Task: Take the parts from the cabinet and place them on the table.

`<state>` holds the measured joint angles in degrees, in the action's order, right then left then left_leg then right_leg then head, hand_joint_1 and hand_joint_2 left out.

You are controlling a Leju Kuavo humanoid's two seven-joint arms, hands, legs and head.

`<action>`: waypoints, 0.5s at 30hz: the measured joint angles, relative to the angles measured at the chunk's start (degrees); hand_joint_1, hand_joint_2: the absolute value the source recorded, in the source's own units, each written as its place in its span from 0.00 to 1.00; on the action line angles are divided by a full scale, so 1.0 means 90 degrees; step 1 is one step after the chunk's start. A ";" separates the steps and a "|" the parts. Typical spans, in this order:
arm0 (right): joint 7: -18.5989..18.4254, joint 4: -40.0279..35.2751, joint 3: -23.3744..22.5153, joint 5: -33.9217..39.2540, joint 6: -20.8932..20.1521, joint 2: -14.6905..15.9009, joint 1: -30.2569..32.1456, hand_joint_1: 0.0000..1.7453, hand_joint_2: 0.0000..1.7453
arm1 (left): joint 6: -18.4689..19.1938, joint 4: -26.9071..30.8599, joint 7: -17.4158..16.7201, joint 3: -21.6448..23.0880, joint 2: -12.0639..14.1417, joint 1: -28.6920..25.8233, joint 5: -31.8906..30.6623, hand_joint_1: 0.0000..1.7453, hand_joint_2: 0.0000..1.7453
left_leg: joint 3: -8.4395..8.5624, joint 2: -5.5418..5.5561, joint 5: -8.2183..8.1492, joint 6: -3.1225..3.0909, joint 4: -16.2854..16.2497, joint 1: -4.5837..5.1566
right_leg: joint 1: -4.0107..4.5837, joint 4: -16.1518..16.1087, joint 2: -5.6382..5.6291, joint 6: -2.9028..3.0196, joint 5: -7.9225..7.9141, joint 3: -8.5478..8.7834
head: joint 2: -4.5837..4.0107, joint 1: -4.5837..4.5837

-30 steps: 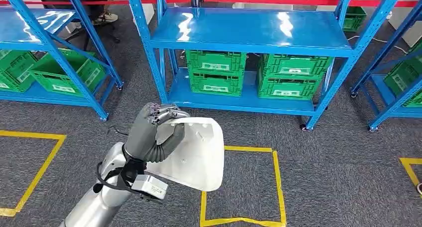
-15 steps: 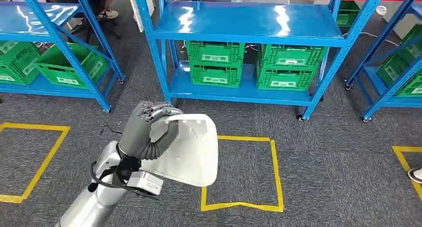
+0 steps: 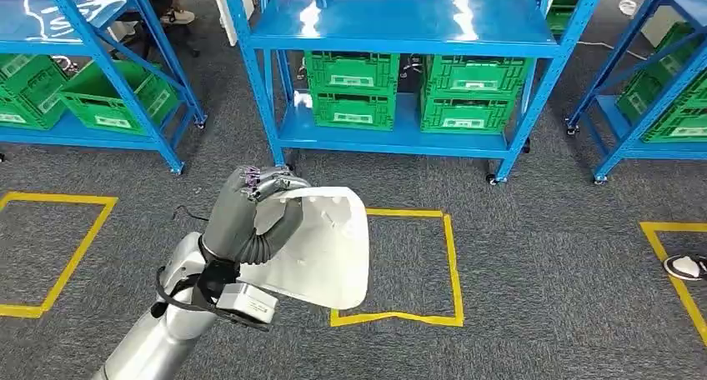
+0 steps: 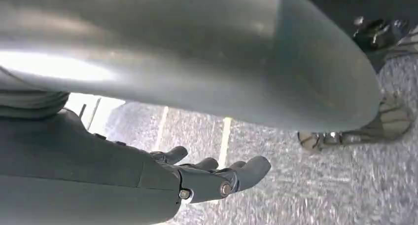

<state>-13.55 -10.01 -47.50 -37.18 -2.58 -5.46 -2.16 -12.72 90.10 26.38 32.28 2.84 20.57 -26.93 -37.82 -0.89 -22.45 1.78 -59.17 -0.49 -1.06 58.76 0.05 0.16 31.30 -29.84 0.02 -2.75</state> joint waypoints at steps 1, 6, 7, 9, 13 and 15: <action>-0.0002 0.0000 0.0000 0.0000 0.0000 0.0000 -0.0011 0.00 0.00 | 0.0000 0.0000 0.0000 -0.0002 0.0007 0.0002 0.0000 1.00 1.00 | -0.0058 0.0031 -0.0196 0.0032 -0.0081 -0.0017 | -0.0012 0.0000 0.0040 0.0067 -0.0072 -0.0066 | 0.0000 -0.0002; 0.0000 0.0000 0.0000 0.0000 0.0002 0.0017 -0.0003 0.00 0.00 | 0.0000 -0.0007 -0.0007 -0.0002 0.0010 0.0005 0.0000 1.00 1.00 | -0.0409 0.0060 -0.1460 0.0085 -0.1909 -0.0014 | 0.0032 0.0017 0.0052 0.0145 -0.0459 -0.0534 | 0.0000 -0.0034; -0.0002 0.0000 0.0000 0.0000 0.0002 0.0017 -0.0001 0.00 0.00 | 0.0000 -0.0012 -0.0010 -0.0002 0.0010 0.0006 0.0000 1.00 1.00 | -0.0277 0.0067 -0.1283 0.0062 -0.1904 -0.0006 | 0.0045 0.0021 0.0056 0.0140 -0.0535 -0.0632 | 0.0000 -0.0032; -0.0002 0.0000 0.0000 -0.0002 0.0000 0.0017 0.0000 0.00 0.00 | 0.0000 -0.0012 -0.0010 -0.0002 0.0012 0.0010 0.0000 1.00 1.00 | 0.0371 0.0073 -0.0833 -0.0049 -0.1178 0.0026 | 0.0076 0.0025 0.0053 0.0125 -0.0696 -0.0820 | 0.0000 -0.0036; 0.0005 0.0000 0.0000 -0.0002 -0.0005 -0.0010 -0.0002 0.00 0.00 | -0.0002 0.0019 -0.0007 -0.0005 0.0012 0.0060 0.0000 1.00 1.00 | 0.1315 0.0084 -0.1136 -0.0208 0.0304 0.0157 | 0.0051 -0.0004 0.0062 0.0002 -0.0951 -0.0921 | 0.0000 -0.0036; 0.0005 0.0000 0.0000 -0.0002 -0.0007 -0.0010 -0.0002 0.00 0.00 | -0.0002 0.0019 0.0000 -0.0002 0.0022 0.0056 -0.0002 1.00 1.00 | 0.1242 0.0078 -0.1043 -0.0305 0.0352 0.0153 | 0.0055 -0.0079 0.0067 -0.0111 -0.1054 -0.0937 | 0.0000 -0.0049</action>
<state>-13.51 -10.01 -47.50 -37.20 -2.64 -5.55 -2.17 -12.74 90.27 26.38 32.26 3.04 21.08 -26.95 -26.64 -0.19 -31.84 -0.96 -56.00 0.89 -0.56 58.05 0.65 -0.84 21.81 -38.28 0.02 -3.19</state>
